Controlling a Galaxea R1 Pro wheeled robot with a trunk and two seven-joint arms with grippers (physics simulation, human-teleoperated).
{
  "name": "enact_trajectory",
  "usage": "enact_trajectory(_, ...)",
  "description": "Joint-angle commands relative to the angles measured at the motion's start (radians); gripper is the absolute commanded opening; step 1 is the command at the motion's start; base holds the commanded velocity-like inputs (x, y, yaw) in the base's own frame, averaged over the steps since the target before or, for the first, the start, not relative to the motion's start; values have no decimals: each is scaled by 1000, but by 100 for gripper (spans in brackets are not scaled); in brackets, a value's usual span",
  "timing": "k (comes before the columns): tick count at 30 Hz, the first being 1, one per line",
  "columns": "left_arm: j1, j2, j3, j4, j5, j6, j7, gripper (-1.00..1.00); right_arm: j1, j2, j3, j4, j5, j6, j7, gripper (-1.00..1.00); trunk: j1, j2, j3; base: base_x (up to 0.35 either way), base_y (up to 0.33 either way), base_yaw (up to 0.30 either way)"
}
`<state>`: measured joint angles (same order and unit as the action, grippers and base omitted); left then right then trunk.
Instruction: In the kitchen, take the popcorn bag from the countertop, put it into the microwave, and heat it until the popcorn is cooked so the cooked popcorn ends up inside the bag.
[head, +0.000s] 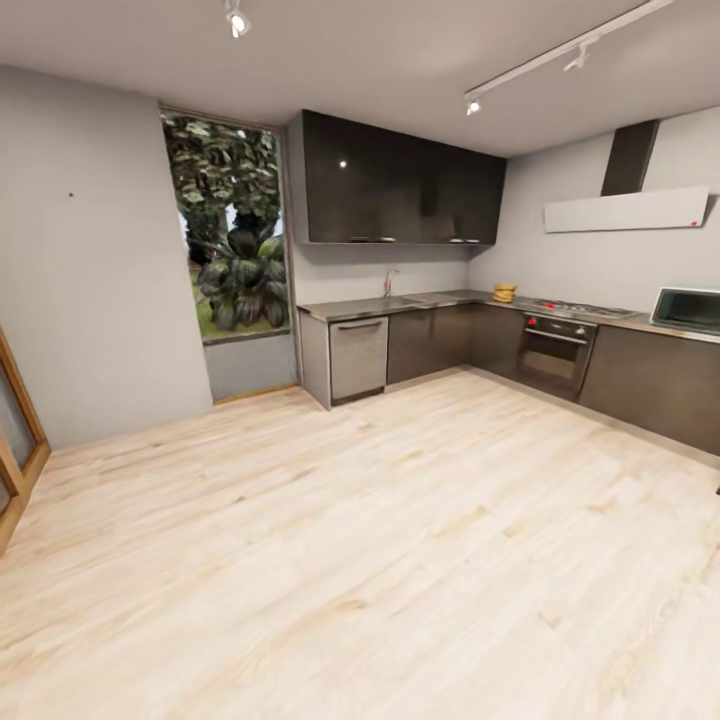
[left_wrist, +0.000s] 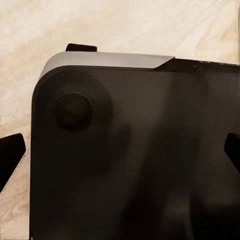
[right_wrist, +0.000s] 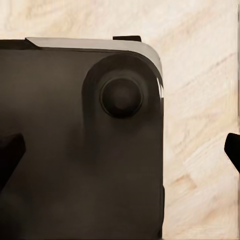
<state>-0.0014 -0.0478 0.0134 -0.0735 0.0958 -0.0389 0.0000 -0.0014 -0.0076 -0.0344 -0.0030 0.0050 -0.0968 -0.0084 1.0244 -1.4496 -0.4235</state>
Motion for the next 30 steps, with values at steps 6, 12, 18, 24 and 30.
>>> enact_trajectory(6, 0, 0, 0, 0, 10, -4, 0, 100, 0, -4, 1, 0, 2, -2, -1, 100, 1, 0, -1, 323, 0, 0)
enact_trajectory(12, 0, 0, 0, 0, 10, -4, 0, 100, 0, -3, -1, 0, -1, -11, -2, 100, 1, 0, -1, 323, 0, 0)
enact_trajectory(18, 0, 0, 2, 0, 8, -5, 0, 100, 0, -3, -8, 1, -9, -12, -4, 100, 1, 0, -1, 190, 0, -163)
enact_trajectory(24, 0, 0, 2, 0, 7, -6, 0, 100, 0, -4, -9, 1, -12, -11, -2, 100, 1, 0, -1, 11, 0, -244)
enact_trajectory(30, 0, 0, 2, 0, 6, -6, 0, 100, 0, -5, -9, 1, -13, -11, -2, 100, 1, 0, -1, 0, 0, -258)
